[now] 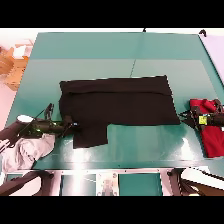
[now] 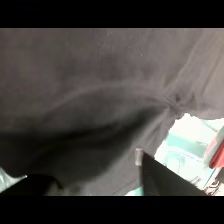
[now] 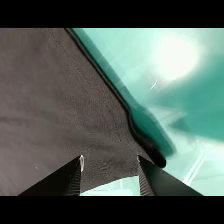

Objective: Fold the shirts.

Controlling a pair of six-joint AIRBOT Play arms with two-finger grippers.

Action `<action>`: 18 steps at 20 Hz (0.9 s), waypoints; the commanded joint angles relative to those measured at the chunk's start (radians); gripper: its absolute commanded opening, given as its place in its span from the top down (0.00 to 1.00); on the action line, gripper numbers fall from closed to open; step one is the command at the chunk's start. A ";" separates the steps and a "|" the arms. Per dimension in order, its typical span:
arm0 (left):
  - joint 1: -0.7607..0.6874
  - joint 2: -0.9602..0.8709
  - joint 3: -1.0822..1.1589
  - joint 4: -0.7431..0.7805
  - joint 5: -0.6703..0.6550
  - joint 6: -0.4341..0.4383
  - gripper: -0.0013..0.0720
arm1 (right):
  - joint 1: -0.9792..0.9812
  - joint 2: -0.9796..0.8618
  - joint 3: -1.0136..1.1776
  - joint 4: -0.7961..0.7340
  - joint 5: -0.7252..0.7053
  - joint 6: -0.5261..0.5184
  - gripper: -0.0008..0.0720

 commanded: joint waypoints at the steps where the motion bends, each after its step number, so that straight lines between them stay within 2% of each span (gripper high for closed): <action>1: -0.063 0.003 0.001 -0.098 -0.036 0.068 0.34 | -0.004 -0.001 0.001 -0.009 0.033 0.002 0.43; 2: -0.063 0.003 0.001 -0.095 -0.061 0.081 0.48 | -0.015 0.000 0.000 -0.028 0.047 0.008 0.43; 3: -0.063 0.003 0.001 -0.093 -0.088 0.094 0.76 | -0.034 0.000 -0.004 -0.055 0.060 0.024 0.44; 7: -0.063 0.003 0.001 -0.092 -0.187 0.101 0.76 | -0.116 0.064 -0.095 -0.083 0.065 0.058 0.44; 10: -0.063 0.003 0.001 -0.092 -0.132 0.107 0.76 | -0.082 0.123 -0.163 -0.030 -0.008 0.057 0.45; 16: -0.063 0.003 0.001 -0.094 -0.108 0.105 0.76 | 0.095 0.071 -0.195 0.076 -0.232 0.053 0.46; 18: -0.063 0.003 0.001 -0.097 -0.105 0.105 0.76 | 0.132 0.042 -0.195 0.101 -0.252 0.053 0.54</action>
